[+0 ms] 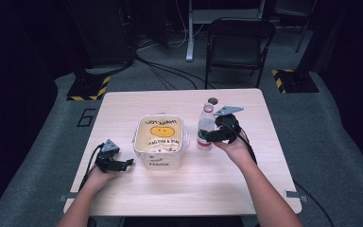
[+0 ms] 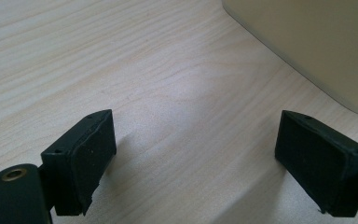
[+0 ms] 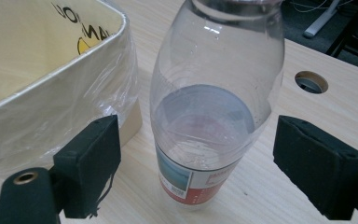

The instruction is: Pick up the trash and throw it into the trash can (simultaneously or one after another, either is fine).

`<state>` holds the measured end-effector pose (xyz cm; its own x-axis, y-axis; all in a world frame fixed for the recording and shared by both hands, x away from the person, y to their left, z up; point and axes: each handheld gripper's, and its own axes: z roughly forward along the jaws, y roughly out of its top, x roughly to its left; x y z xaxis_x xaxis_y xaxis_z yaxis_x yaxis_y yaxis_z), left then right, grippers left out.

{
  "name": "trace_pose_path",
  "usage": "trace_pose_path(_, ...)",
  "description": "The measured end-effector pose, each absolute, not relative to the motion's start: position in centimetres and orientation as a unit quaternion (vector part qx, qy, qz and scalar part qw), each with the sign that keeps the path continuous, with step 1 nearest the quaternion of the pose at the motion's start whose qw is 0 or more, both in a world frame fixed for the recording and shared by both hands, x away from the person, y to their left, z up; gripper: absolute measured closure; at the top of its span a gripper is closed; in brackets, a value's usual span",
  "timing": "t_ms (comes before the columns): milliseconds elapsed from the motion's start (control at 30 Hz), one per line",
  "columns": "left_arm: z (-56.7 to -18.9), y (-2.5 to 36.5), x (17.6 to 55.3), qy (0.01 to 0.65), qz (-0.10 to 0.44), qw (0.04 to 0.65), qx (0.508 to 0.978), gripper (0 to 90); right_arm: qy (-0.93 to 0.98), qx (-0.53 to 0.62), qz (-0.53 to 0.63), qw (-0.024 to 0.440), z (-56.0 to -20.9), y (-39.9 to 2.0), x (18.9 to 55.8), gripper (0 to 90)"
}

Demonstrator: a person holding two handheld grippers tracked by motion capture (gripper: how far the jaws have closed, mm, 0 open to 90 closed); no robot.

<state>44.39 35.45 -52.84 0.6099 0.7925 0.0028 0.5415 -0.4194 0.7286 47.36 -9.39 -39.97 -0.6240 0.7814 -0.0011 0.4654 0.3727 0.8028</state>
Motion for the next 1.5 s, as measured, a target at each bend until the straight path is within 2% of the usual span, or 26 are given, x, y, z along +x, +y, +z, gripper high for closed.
trace_pose_path(900, -52.8, 35.5, 44.4, 0.404, 0.177, 0.356, 0.824, 12.1, 0.792, 0.416, 0.403, 0.194, -42.0, -8.7, 49.4, 14.6)
trace_pose_path(1000, -52.8, 35.5, 44.4, 0.404, 0.177, 0.356, 0.824, 12.1, 0.79, 0.417, 0.404, 0.197, -42.0, -8.7, 49.4, 16.0)
trace_pose_path(1167, -52.8, 35.5, 44.4, 0.404, 0.177, 0.356, 0.824, 12.1, 0.791, 0.412, 0.408, 0.196, -42.1, -8.7, 49.5, 24.4)
trace_pose_path(1500, -52.8, 35.5, 44.4, 0.405, 0.176, 0.355, 0.824, 12.1, 0.797, 0.401, 0.404, 0.203, -42.1, -8.5, 49.3, 25.3)
